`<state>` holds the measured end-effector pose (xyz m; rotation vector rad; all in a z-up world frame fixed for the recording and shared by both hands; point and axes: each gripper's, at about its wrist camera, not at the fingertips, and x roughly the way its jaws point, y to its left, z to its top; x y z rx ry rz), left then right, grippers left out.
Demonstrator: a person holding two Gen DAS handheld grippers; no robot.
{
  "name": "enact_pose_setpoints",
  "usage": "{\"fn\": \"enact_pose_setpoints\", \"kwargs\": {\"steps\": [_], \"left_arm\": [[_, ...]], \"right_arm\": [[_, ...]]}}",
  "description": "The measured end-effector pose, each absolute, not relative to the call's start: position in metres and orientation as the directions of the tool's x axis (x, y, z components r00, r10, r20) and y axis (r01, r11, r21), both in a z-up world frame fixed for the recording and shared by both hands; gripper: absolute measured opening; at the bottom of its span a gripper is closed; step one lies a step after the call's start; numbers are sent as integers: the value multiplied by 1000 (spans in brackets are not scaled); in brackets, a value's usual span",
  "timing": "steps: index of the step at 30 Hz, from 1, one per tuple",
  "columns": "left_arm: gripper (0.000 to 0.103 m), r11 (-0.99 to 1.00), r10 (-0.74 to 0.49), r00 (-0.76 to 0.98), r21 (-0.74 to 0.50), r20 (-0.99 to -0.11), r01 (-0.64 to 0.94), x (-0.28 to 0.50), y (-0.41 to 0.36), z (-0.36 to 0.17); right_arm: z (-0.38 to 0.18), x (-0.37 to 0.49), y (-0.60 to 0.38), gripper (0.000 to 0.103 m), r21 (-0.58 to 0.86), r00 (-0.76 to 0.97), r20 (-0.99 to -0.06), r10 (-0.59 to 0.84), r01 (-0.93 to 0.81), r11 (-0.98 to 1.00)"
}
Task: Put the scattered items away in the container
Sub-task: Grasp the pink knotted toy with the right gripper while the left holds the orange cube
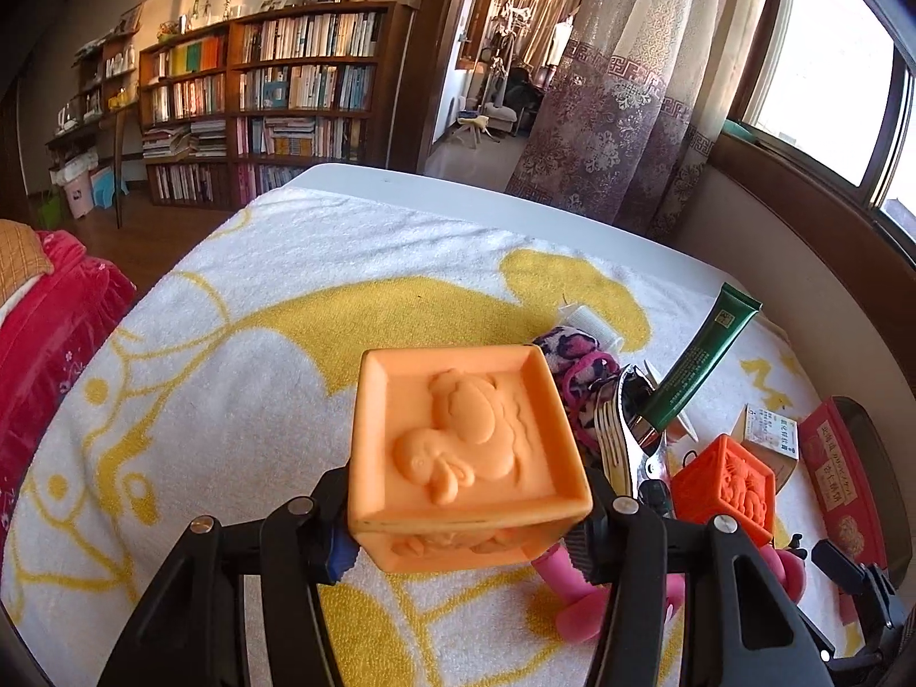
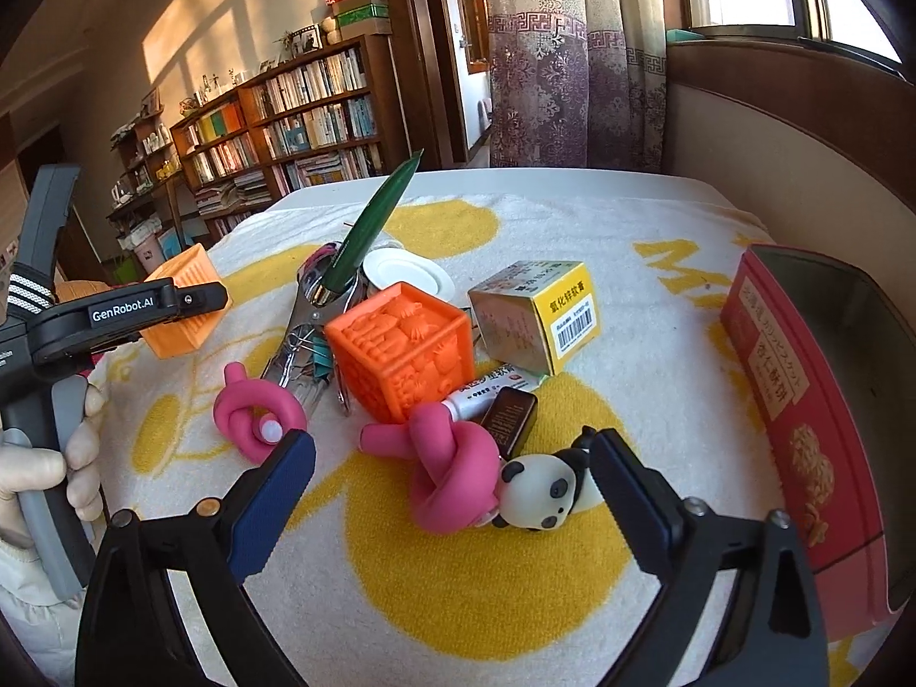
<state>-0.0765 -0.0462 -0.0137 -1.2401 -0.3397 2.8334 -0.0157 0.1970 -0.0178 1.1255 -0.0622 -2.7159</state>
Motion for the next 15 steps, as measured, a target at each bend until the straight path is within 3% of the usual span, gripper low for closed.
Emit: {"fn": "enact_pose_setpoints", "kwargs": {"steps": [4,7,11,13,15], "left_arm": [[58,-977,121,-679,-207,-724,46,-75,-41,-14],[58,-979,117,-677,-199,-727,44,-75,-39,-16],[58,-977,118,-665,-204,-737,54,-77,-40,-20],[58,-976,117,-666,-208,-737,59,-76,-42,-20],[58,-977,112,-672,-206,-732,62,-76,-43,-19]], "right_arm": [[-25,-22,196,83,44,-680,-724,-117,123,-991],[-23,-20,200,67,53,-691,-714,-113,107,-993],[-21,-18,205,57,87,-703,-698,-137,106,-991],[-16,-14,207,31,149,-707,-676,-207,143,-978],[-13,-12,211,31,186,-717,-660,-225,135,-973]]}}
